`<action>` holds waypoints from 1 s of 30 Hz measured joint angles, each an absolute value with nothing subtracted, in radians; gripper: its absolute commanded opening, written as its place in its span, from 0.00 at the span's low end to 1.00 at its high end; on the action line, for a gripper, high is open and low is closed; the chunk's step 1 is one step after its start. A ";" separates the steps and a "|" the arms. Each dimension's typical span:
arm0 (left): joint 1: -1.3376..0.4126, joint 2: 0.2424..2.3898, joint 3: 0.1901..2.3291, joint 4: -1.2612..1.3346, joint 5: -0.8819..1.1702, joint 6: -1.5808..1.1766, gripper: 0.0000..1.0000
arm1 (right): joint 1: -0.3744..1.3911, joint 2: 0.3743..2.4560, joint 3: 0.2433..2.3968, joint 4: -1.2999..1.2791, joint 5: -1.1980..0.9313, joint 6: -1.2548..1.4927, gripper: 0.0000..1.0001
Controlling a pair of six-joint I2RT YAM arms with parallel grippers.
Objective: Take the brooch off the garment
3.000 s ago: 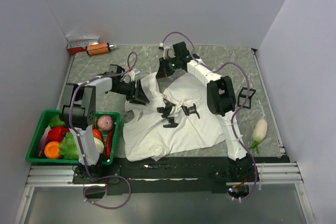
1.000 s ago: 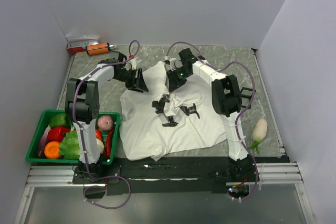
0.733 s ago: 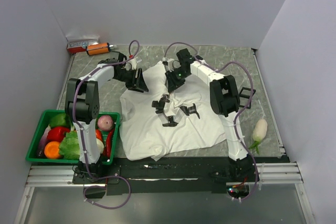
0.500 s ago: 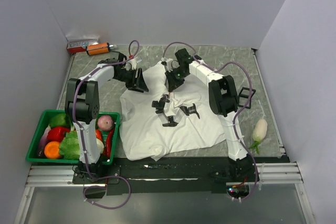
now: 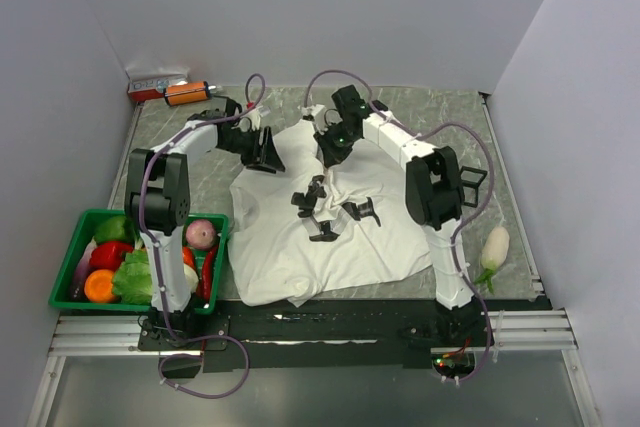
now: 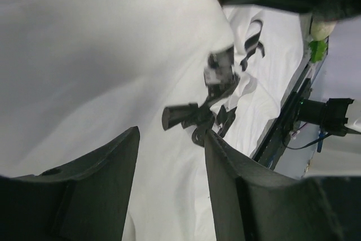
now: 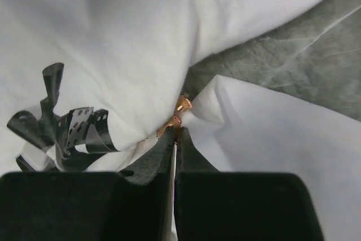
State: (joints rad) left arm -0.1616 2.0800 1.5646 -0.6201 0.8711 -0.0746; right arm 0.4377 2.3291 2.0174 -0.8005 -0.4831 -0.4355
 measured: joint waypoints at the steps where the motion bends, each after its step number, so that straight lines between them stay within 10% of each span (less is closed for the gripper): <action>1: -0.162 2.083 1.573 -0.614 0.878 -0.081 0.56 | 0.446 2.294 1.995 -0.795 -0.466 -0.467 0.00; 30: -0.198 2.257 1.459 0.179 1.138 -0.672 0.67 | 0.649 1.968 1.604 -0.432 -0.036 -0.896 0.00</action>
